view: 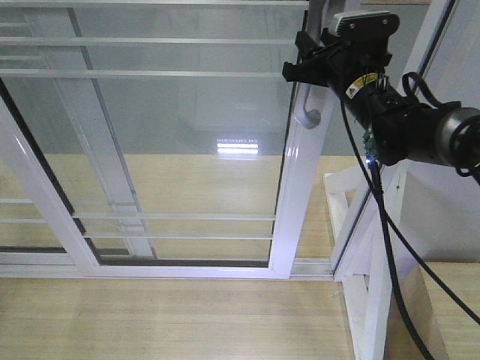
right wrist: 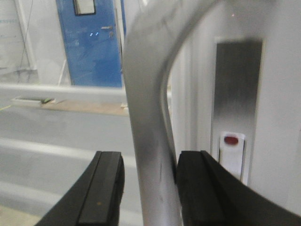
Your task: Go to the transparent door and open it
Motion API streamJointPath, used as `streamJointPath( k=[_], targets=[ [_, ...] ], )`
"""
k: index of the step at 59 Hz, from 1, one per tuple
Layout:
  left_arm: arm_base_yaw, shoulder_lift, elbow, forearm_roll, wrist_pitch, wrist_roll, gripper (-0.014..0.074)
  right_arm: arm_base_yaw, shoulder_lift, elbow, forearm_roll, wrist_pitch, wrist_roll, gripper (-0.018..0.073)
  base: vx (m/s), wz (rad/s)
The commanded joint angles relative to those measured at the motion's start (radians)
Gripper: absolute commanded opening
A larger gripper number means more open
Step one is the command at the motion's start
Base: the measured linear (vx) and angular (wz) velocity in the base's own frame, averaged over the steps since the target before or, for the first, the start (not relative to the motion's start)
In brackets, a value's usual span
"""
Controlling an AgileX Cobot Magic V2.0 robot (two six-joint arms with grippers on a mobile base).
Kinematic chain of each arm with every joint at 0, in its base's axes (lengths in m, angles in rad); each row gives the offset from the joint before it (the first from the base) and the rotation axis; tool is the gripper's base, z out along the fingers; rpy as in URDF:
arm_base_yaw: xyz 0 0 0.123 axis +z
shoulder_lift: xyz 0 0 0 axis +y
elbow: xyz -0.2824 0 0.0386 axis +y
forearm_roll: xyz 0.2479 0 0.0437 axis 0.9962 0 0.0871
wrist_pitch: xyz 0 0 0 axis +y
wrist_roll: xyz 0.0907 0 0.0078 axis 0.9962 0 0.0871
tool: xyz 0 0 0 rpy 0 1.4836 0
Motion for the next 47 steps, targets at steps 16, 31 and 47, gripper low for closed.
streamJointPath(
  k=[16,31,47],
  targets=[
    [-0.005,0.011,-0.031,-0.002,-0.071,-0.001,0.0412,0.067,-0.072,-0.045,-0.05,-0.024,-0.002,0.0346,0.0,0.0],
    [-0.005,0.011,-0.031,-0.002,-0.071,-0.001,0.0412,0.064,-0.39,0.17,-0.053,0.138,-0.074,0.0346,0.0,0.0],
    [-0.005,0.011,-0.031,-0.002,-0.011,0.002,0.0412,0.064,-0.95,0.475,0.002,0.423,-0.167,0.0346,0.0,0.0]
  ],
)
